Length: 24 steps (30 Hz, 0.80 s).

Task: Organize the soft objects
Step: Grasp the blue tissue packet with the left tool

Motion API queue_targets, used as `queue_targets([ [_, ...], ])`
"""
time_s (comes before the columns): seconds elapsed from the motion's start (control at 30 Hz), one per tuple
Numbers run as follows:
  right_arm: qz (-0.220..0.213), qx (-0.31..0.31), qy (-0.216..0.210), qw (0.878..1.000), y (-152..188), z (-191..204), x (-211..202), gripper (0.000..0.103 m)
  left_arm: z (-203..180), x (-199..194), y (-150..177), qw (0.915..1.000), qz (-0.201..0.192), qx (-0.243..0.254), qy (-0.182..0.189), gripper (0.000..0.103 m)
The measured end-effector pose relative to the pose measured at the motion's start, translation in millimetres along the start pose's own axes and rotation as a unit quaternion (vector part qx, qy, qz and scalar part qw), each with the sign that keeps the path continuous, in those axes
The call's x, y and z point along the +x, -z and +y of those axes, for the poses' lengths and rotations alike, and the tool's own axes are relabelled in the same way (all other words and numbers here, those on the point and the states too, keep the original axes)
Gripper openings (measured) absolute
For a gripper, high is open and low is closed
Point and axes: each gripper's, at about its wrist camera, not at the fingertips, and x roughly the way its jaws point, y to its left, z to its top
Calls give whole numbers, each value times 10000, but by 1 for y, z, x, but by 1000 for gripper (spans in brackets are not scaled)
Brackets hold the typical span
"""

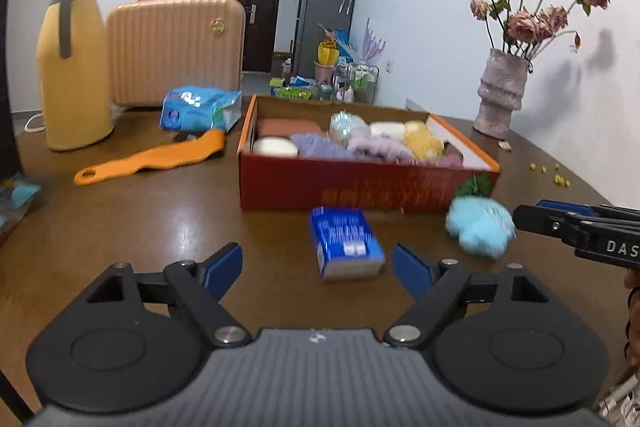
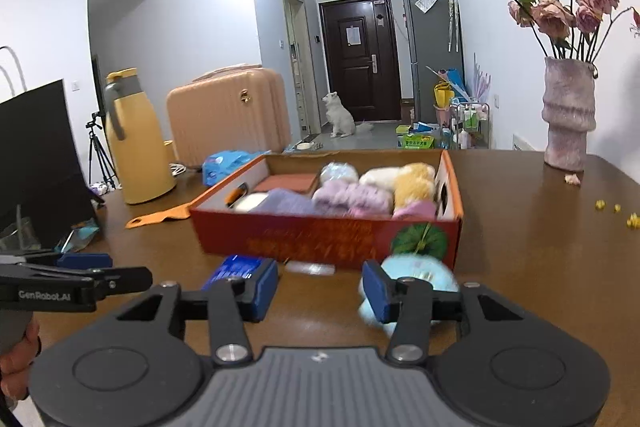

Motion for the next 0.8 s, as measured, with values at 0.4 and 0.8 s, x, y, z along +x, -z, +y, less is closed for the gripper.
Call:
queue_targets([
  [0.4,409,44,92,9991,41,24,-16,47,0,-9,27,9996,114,18,259,86],
  [0.8,535,394,237,9975,34,1,15,47,-26,77,5,9975,456,474,272,87],
])
